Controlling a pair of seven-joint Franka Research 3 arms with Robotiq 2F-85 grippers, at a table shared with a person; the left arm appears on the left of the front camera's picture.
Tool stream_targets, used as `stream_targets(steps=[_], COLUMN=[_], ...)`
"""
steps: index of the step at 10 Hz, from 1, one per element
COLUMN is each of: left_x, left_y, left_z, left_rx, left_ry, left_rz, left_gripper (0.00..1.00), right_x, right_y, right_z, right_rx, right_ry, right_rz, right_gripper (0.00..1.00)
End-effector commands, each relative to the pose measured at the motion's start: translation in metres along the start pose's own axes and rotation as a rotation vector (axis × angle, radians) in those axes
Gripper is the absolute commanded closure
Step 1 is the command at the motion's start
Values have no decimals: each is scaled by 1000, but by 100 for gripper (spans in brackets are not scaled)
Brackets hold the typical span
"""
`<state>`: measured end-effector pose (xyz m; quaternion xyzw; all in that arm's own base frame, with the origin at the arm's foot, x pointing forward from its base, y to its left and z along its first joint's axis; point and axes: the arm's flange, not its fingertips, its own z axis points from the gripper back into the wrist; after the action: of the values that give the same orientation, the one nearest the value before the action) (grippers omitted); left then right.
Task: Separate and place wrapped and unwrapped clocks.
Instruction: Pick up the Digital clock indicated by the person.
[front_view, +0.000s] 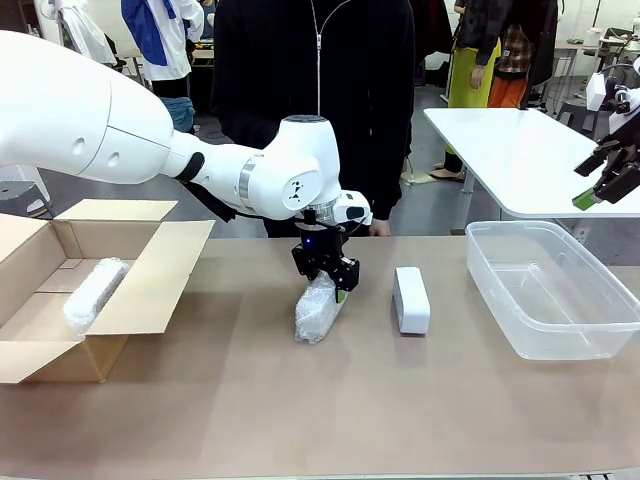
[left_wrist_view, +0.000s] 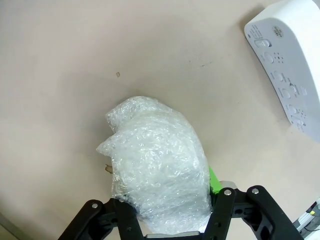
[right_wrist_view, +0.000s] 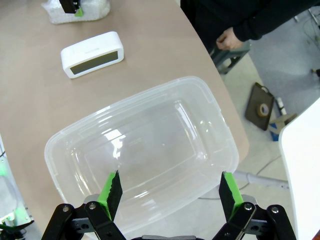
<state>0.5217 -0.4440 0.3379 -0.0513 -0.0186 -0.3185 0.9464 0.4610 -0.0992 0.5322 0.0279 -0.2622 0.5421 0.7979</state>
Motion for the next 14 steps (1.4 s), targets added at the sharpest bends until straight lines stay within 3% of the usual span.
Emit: stream_targets(steps=[1, 3, 4, 5, 6, 7, 8, 9, 10, 12, 13, 14], left_x=[-10, -17, -21, -27, -35, -41, -47, -54, -65, -82, -89, -96], left_y=[4, 4, 4, 3, 5, 8, 10, 12, 16, 21, 21, 22], left_z=[3, 11, 15, 21, 34, 46, 60, 76, 96, 128, 140, 154], left_rx=[49, 75, 89, 170, 175, 170, 172, 168, 143, 161, 145, 142], left_ry=[18, 26, 51, 65, 80, 86, 84, 91, 112, 127, 144, 154], left_rz=[-33, -83, -124, -165, -203, -221, -259, -302, -363, -477, -553, -632], left_gripper=[100, 100, 63, 63, 82, 64, 100, 83, 100, 100, 64, 64], right_x=[-1, -1, -1, -1, -1, -1, -1, -1, -1, -1, -1, -1], right_y=[-1, -1, -1, -1, -1, -1, -1, -1, -1, -1, -1, -1], right_z=[-2, -2, -2, -2, -2, -2, -2, -2, -2, -2, -2, -2], right_rx=[7, 7, 7, 7, 7, 7, 7, 7, 7, 7, 7, 7], right_ry=[-13, -13, -13, -13, -13, -13, -13, -13, -13, -13, -13, -13], right_rz=[1, 1, 1, 1, 1, 1, 1, 1, 1, 1, 1, 1], right_gripper=[0, 0, 0, 0, 0, 0, 0, 0, 0, 0, 0, 0])
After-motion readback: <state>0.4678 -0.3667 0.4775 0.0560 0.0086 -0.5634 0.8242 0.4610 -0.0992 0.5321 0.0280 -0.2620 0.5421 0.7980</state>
